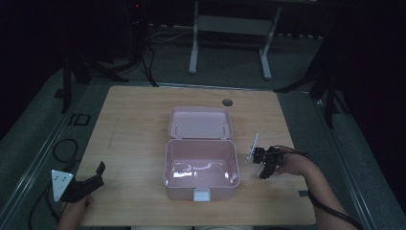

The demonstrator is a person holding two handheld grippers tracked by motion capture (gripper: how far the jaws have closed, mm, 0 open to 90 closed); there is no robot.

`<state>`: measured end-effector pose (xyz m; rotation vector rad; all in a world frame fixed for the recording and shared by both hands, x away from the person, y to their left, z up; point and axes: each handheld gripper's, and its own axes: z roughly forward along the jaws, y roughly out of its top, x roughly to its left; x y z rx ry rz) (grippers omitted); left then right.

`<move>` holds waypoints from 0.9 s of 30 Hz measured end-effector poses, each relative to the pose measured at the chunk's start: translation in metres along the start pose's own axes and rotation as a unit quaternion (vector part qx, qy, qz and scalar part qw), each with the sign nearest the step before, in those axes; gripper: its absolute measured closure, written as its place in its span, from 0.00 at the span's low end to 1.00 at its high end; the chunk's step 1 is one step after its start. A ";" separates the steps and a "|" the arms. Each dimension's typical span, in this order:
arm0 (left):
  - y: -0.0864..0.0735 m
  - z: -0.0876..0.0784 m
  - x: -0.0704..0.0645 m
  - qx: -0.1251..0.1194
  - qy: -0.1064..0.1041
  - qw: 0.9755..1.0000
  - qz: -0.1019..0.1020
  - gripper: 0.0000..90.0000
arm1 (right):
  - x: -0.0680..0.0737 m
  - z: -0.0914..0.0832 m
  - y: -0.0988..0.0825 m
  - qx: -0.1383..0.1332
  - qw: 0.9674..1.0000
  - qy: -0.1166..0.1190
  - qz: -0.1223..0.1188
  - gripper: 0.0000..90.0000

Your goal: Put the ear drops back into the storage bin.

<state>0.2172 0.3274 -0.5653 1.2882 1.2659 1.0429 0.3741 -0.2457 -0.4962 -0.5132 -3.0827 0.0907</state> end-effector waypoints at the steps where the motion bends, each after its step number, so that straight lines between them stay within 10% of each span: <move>1: 0.000 0.000 0.000 0.000 0.000 1.000 0.000 0.00 | 0.000 -0.001 -0.001 0.000 1.000 0.000 -0.003 0.66; 15: 0.000 0.000 0.000 0.001 0.000 1.000 -0.001 0.00 | 0.018 -0.008 -0.005 0.019 0.991 -0.023 -0.127 0.66; 27: 0.000 0.000 0.000 0.000 0.000 1.000 -0.001 0.00 | 0.030 -0.019 -0.004 0.038 0.987 -0.022 -0.157 0.66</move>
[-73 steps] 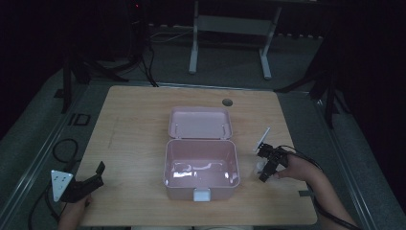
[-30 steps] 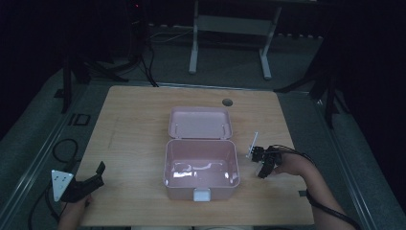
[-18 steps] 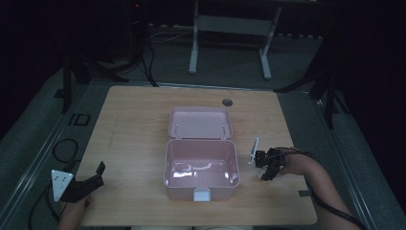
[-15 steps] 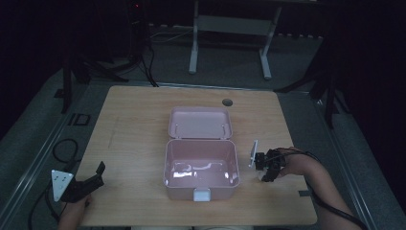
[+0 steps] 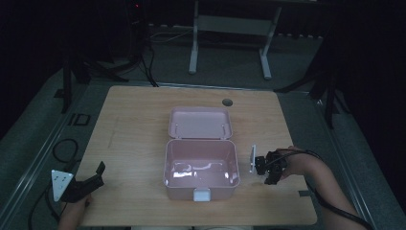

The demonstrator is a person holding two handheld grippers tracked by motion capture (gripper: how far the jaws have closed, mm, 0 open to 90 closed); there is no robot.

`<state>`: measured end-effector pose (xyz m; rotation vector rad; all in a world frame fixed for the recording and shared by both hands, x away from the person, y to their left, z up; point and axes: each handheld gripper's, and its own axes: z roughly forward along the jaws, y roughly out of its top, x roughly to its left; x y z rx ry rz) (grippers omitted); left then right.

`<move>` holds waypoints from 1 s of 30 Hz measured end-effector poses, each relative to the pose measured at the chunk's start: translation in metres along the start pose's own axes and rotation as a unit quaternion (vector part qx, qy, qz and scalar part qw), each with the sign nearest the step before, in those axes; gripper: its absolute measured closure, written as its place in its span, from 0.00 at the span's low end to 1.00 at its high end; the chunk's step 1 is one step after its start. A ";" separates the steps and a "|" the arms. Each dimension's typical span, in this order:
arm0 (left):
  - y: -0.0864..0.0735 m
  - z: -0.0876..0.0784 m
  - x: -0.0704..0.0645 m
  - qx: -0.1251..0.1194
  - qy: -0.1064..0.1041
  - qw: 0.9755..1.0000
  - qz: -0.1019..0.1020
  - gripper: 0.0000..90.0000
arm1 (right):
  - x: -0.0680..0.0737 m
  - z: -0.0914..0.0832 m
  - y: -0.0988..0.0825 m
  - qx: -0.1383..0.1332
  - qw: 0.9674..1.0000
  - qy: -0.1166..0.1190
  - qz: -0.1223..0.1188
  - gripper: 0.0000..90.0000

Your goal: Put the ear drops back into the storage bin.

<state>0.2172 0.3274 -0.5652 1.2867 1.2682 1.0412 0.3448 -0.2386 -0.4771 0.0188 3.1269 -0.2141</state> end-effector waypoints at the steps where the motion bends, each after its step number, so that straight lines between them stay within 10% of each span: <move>1: 0.000 0.000 0.000 0.000 0.000 1.000 0.000 0.00 | 0.000 -0.001 0.000 -0.002 1.000 0.000 0.000 0.66; 30: 0.000 0.000 0.000 0.001 0.001 1.000 -0.001 0.00 | 0.014 -0.074 0.007 -0.020 1.000 -0.003 -0.004 0.66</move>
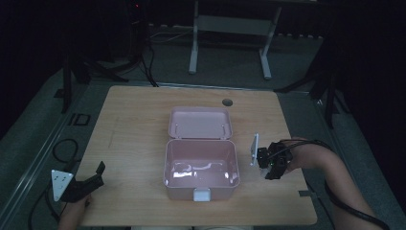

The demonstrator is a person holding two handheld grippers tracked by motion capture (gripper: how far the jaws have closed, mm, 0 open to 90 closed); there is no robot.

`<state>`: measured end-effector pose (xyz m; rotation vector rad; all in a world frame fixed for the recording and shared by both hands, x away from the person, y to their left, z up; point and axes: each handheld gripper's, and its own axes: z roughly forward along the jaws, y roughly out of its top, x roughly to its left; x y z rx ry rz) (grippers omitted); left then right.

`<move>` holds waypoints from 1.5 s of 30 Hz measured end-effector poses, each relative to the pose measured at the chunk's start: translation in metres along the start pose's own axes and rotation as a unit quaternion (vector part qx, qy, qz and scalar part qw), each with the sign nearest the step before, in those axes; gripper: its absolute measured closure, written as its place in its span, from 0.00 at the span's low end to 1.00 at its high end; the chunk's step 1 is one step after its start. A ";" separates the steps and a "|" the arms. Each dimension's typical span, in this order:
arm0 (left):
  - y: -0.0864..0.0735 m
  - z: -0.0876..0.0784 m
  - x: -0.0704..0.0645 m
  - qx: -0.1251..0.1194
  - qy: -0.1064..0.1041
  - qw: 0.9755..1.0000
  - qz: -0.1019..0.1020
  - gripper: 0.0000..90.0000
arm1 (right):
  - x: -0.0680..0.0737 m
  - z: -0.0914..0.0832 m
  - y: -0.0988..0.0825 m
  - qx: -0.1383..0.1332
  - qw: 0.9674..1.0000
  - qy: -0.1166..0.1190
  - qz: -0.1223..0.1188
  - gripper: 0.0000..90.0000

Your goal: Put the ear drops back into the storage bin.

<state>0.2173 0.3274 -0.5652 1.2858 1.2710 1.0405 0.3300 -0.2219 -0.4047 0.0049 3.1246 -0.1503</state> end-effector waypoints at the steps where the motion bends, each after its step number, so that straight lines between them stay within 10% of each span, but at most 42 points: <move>1: 0.000 0.000 0.000 0.000 0.000 1.000 0.000 0.00 | 0.000 -0.002 0.000 0.001 1.000 -0.001 -0.001 0.66; 45: 0.000 0.000 0.000 -0.001 0.000 1.000 -0.003 0.00 | -0.003 -0.051 0.073 0.001 0.999 -0.017 -0.035 0.66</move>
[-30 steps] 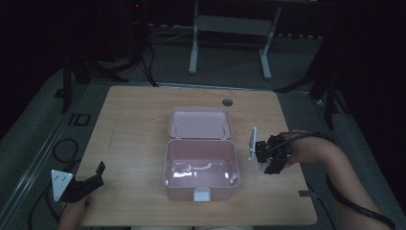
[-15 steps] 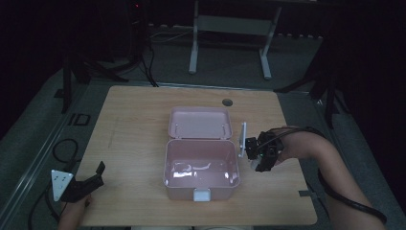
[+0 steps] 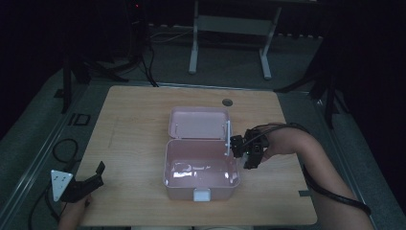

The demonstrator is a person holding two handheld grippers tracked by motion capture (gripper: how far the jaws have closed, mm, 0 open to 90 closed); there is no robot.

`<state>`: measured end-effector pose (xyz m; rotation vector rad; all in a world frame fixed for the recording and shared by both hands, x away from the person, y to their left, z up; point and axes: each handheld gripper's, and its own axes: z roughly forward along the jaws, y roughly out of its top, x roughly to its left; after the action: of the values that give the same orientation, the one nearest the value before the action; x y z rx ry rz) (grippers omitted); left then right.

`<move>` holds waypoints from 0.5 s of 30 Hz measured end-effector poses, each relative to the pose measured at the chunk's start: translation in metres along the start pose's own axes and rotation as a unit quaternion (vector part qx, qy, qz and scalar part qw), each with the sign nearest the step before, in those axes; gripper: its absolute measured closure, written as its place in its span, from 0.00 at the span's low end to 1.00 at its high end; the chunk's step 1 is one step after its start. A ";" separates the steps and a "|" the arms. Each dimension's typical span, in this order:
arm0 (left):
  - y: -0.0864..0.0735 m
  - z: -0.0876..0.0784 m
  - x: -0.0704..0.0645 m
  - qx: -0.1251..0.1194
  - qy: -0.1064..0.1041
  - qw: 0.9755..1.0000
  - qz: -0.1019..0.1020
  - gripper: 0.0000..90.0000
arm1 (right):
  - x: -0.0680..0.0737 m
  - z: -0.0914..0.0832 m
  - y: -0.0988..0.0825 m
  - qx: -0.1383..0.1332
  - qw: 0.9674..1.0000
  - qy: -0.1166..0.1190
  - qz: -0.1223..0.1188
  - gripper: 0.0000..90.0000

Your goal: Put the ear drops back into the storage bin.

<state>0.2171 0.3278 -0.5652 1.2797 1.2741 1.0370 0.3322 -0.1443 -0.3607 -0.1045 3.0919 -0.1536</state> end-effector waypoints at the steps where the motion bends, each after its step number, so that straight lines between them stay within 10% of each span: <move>1: 0.000 0.000 0.000 0.000 0.000 1.000 0.000 0.00 | 0.000 0.000 0.002 0.001 1.000 0.000 -0.003 0.66; 15: 0.000 0.000 0.000 0.000 0.000 1.000 0.000 0.00 | -0.001 0.002 0.032 0.002 1.000 -0.008 -0.025 0.66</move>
<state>0.2169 0.3277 -0.5652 1.2802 1.2726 1.0374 0.3315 -0.1132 -0.3662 -0.1831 3.0745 -0.1590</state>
